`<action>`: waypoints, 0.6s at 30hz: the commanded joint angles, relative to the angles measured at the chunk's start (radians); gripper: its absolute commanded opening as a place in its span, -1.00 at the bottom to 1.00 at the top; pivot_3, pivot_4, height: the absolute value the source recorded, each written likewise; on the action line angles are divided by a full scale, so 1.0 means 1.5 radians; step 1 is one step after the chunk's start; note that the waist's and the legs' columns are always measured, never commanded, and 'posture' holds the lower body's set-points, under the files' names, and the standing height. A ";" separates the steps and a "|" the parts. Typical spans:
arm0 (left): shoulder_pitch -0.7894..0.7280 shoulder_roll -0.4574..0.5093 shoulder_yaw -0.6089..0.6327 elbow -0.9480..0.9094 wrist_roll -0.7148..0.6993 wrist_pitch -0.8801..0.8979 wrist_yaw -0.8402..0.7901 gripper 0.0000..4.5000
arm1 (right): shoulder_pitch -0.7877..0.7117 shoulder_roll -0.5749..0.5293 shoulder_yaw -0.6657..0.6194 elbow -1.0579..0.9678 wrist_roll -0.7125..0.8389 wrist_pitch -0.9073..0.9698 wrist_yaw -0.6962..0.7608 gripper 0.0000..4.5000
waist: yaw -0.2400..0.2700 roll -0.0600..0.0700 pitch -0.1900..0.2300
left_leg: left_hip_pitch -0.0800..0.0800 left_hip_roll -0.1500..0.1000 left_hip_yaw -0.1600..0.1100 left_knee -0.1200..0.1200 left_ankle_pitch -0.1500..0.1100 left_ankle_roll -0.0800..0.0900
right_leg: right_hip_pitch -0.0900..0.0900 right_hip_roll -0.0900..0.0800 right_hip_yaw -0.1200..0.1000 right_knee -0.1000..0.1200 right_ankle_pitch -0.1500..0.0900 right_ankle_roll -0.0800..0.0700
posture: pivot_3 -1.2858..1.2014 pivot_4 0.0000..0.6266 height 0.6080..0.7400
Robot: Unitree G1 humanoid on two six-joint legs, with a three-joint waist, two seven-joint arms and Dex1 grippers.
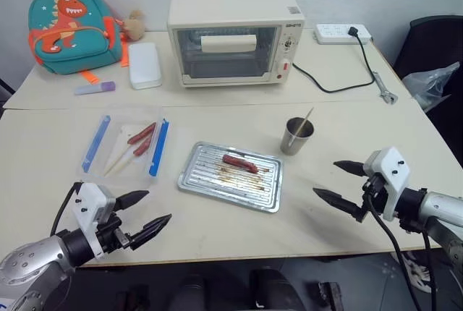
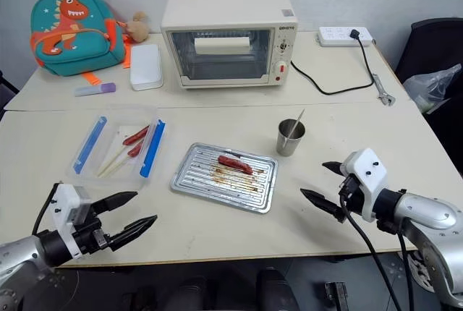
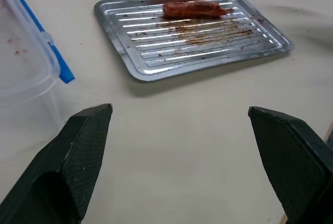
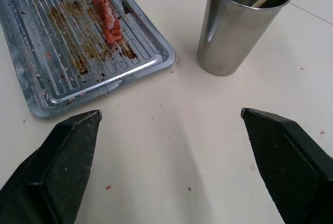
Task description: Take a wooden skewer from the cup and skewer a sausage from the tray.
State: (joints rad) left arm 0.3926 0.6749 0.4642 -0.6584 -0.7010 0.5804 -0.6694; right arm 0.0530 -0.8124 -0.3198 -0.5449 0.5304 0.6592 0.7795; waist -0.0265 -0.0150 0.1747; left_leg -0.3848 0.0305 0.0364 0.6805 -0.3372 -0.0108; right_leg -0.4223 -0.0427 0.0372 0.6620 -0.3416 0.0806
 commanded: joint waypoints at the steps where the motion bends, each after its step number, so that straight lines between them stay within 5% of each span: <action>1: -0.041 -0.011 -0.017 -0.017 -0.012 -0.004 0.021 0.97 | -0.021 0.004 -0.002 -0.001 0.017 0.011 -0.011 1.00 | 0.000 0.000 0.000 | 0.000 0.000 0.000 0.000 0.000 0.000 | 0.000 0.000 0.000 0.000 0.000 0.000 | 0.03 -0.52 1.00; 10: -0.263 0.027 -0.073 0.005 -0.185 0.099 0.007 0.97 | -0.211 0.086 -0.057 0.075 0.160 0.149 -0.155 1.00 | -0.001 0.000 0.000 | 0.000 0.000 0.000 0.001 0.001 -0.002 | 0.000 0.000 0.000 0.004 0.000 0.000 | 0.03 -0.52 1.00; 18: -0.472 0.067 -0.222 0.100 -0.169 0.136 -0.106 0.97 | -0.359 0.176 0.022 0.195 0.110 0.129 -0.243 1.00 | -0.002 0.000 0.000 | -0.001 0.000 0.000 0.001 0.002 -0.003 | -0.001 0.000 0.000 0.005 0.000 0.000 | 0.03 -0.52 1.00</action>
State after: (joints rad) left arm -0.2736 0.7697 0.1761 -0.5205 -0.9713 0.7892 -0.7843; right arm -0.4519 -0.5654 -0.3106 -0.2735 0.7247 0.8921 0.4395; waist -0.0293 -0.0146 0.1744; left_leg -0.3868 0.0301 0.0369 0.6822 -0.3346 -0.0153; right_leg -0.4246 -0.0420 0.0370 0.6687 -0.3412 0.0812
